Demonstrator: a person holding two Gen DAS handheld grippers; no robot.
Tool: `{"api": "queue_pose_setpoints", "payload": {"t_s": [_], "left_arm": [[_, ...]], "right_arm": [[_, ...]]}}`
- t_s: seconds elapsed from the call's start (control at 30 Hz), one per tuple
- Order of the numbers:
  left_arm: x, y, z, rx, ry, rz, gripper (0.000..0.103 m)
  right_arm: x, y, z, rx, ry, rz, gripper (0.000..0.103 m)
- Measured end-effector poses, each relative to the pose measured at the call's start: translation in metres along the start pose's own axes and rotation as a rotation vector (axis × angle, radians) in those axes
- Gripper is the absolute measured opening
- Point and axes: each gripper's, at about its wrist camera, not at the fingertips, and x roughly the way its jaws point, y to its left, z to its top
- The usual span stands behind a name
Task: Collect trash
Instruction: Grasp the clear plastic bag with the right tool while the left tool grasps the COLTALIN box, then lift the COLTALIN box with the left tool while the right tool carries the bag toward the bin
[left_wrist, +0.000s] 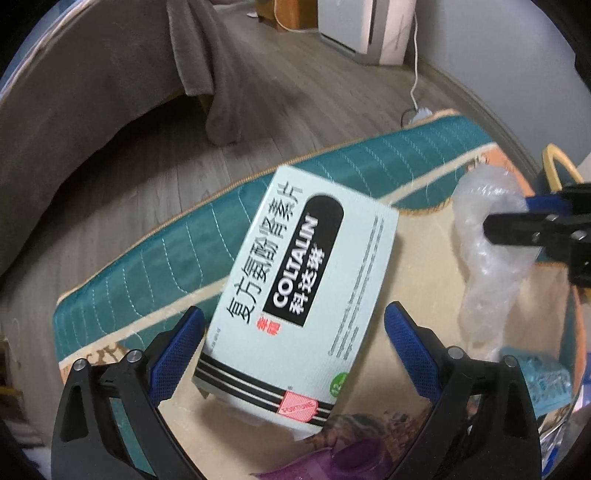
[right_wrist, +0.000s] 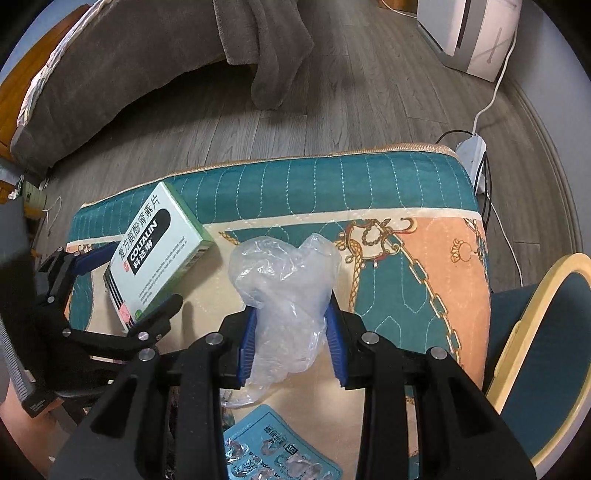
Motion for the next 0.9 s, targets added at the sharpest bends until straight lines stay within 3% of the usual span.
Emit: {"api": "queue_pose_setpoints", "payload": {"t_s": [0.13,0.17,0.33,0.83,0.87,0.9], "left_arm": [[-0.003,0.001,-0.004,0.001,0.001,0.005,0.091],[-0.005,0.002,-0.005,-0.001,-0.002,0.007,0.081],[-0.014,0.000,-0.010,0.005,-0.010,0.004,0.079],[-0.068,-0.024,-0.019,-0.009,-0.152,0.019,0.070],[-0.072,-0.026,-0.018,-0.007,-0.161,0.004,0.034],[-0.076,-0.028,-0.018,-0.015,-0.156,-0.001,0.027]], "right_arm": [[-0.004,0.002,-0.004,-0.006,-0.004,0.005,0.033],[-0.006,0.003,-0.005,-0.006,-0.007,0.005,0.033],[-0.015,0.003,-0.011,-0.006,-0.027,0.008,0.033],[-0.061,-0.008,-0.032,0.030,-0.122,0.032,0.033],[-0.064,-0.010,-0.034,0.032,-0.127,0.034,0.033],[-0.067,-0.011,-0.036,0.036,-0.132,0.037,0.033]]}}
